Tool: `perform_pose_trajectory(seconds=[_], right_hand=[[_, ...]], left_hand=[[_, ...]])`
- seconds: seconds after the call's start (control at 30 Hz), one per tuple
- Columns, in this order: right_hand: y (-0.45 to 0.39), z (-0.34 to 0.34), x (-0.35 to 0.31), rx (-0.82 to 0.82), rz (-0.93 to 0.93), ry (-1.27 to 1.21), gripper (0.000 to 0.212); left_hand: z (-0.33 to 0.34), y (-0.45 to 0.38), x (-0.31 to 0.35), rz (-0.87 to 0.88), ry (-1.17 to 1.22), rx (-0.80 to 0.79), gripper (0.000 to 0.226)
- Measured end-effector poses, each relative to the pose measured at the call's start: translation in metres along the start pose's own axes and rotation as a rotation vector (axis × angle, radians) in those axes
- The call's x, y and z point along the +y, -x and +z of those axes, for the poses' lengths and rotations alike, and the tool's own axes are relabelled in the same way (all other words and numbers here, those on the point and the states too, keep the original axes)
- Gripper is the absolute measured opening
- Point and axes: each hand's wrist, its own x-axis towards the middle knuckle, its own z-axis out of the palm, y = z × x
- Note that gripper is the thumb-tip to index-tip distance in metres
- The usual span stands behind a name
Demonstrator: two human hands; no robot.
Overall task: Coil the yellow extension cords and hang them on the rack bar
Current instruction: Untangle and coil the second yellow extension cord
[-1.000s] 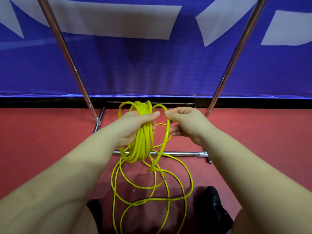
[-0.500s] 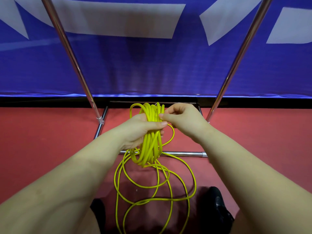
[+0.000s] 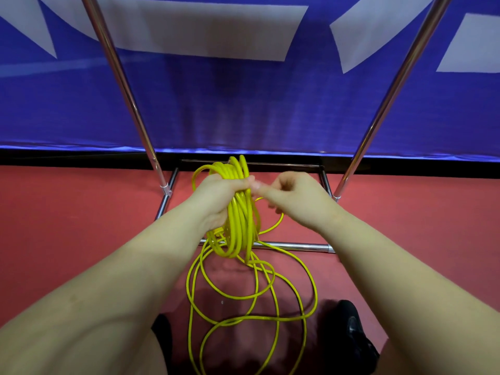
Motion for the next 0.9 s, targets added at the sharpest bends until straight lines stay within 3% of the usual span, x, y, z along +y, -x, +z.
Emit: perform_pose_trajectory(seconds=[0.1,0.2,0.27,0.37,0.6,0.7,0.77,0.83,0.9], right_hand=[[0.012,0.011,-0.002,-0.12,-0.062,0.313,0.038],[0.015,0.014,-0.005,-0.092,-0.205,0.465,0.019],[0.013,0.012,-0.003,-0.061,-0.216,0.342,0.016],[0.014,0.015,0.001,-0.126,-0.149,0.13,0.03],[0.011,0.013,0.004,-0.106,-0.254,0.197,0.013],[0.013,0.007,0.002,-0.292,-0.14,0.088,0.028],[0.014,0.008,0.011,-0.465,-0.04,0.263,0.038],[0.016,0.013,0.027,-0.641,0.03,0.478,0.026],[0.018,0.015,0.039,-0.723,0.069,0.54,0.005]], left_hand=[[-0.002,-0.002,0.002,-0.032,0.083,0.077,0.016],[-0.004,-0.002,0.004,-0.038,0.13,0.102,0.017],[-0.007,-0.004,0.008,-0.024,0.15,0.122,0.018],[-0.01,-0.002,0.013,-0.002,0.174,0.128,0.019],[-0.009,-0.004,0.015,-0.002,0.276,0.14,0.018],[-0.013,-0.007,0.016,0.038,0.27,0.168,0.017],[-0.018,-0.008,0.018,0.063,0.282,0.185,0.017],[-0.025,-0.01,0.022,0.073,0.338,0.198,0.02],[-0.032,-0.011,0.027,0.082,0.393,0.2,0.02]])
